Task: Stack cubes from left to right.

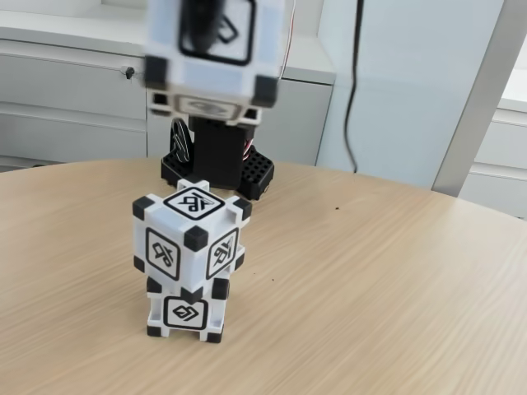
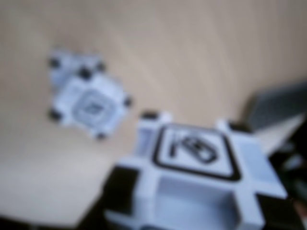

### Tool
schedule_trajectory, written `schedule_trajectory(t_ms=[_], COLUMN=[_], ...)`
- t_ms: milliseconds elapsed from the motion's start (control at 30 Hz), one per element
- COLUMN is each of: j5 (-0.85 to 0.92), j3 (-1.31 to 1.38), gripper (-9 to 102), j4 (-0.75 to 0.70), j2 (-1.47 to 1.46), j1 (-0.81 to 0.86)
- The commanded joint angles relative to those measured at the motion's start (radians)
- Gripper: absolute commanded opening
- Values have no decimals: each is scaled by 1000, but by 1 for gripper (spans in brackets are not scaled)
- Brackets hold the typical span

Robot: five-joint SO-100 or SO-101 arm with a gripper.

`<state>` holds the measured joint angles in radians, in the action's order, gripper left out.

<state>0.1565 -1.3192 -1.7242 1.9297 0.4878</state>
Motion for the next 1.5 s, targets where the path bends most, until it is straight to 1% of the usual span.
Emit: schedule_trajectory(t_ms=[0, 133, 600, 833, 1133, 1200, 1333, 1467], j5=[21, 32, 63, 86, 100, 110, 135, 132], j3=[-107, -170, -184, -316, -324, -325, -325, -325], gripper=[18, 18, 18, 17, 16, 16, 17, 17], j4=[-9, -9, -11, -9, -9, -9, -9, -9], j2=[110, 166, 175, 175, 175, 175, 169, 172], j1=[0, 11, 14, 14, 18, 38, 133, 141])
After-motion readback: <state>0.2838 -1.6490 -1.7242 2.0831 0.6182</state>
